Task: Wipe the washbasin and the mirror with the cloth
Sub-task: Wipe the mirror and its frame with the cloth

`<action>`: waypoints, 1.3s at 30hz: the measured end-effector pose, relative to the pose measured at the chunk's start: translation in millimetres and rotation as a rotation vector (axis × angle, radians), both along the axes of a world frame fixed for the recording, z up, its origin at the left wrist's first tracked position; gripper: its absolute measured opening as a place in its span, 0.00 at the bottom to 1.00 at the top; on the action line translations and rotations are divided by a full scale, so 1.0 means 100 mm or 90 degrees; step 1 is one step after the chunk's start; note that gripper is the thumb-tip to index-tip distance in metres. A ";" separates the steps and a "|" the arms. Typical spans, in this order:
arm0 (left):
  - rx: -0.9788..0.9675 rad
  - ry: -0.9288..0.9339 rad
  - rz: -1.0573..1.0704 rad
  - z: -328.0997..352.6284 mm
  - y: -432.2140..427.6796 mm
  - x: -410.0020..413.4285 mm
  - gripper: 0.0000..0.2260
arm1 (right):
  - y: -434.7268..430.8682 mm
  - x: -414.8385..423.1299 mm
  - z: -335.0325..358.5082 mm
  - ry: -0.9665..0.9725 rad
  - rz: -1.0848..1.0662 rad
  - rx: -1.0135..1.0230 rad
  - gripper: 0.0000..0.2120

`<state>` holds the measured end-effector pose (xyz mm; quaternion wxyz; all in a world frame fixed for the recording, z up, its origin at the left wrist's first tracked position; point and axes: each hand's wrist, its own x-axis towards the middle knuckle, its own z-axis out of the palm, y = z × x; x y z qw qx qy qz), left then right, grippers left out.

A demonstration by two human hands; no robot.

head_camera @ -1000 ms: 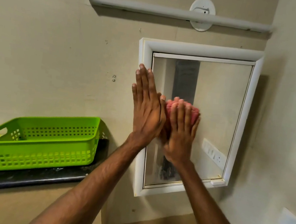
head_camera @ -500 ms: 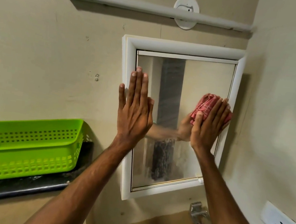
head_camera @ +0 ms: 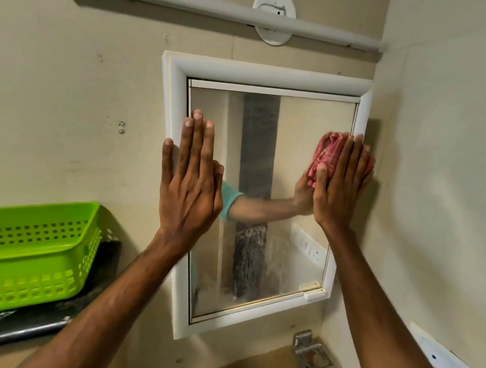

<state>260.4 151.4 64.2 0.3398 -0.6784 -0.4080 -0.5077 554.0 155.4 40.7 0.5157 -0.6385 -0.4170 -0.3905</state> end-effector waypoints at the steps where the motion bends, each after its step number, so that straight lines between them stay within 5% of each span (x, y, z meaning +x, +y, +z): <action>1: 0.003 -0.001 0.001 -0.01 0.00 0.00 0.28 | 0.03 -0.01 0.03 0.011 -0.005 0.005 0.33; 10: 0.014 0.017 0.007 -0.02 -0.01 0.01 0.29 | -0.09 -0.13 -1.33 0.080 0.056 -0.046 0.34; 19: 0.033 0.055 -0.002 -0.04 0.03 0.00 0.28 | 0.03 -0.03 -0.46 0.053 0.043 0.020 0.33; 26: 0.048 0.035 -0.080 -0.02 0.03 -0.03 0.28 | -0.02 -0.12 -1.25 0.102 0.070 0.008 0.33; 32: 0.052 0.014 -0.165 -0.01 0.02 -0.06 0.28 | 0.05 -0.38 -1.22 0.168 0.089 0.022 0.34; 39: 0.039 0.005 -0.231 -0.02 0.01 -0.08 0.28 | -0.02 -1.49 -1.29 0.086 0.164 -0.011 0.35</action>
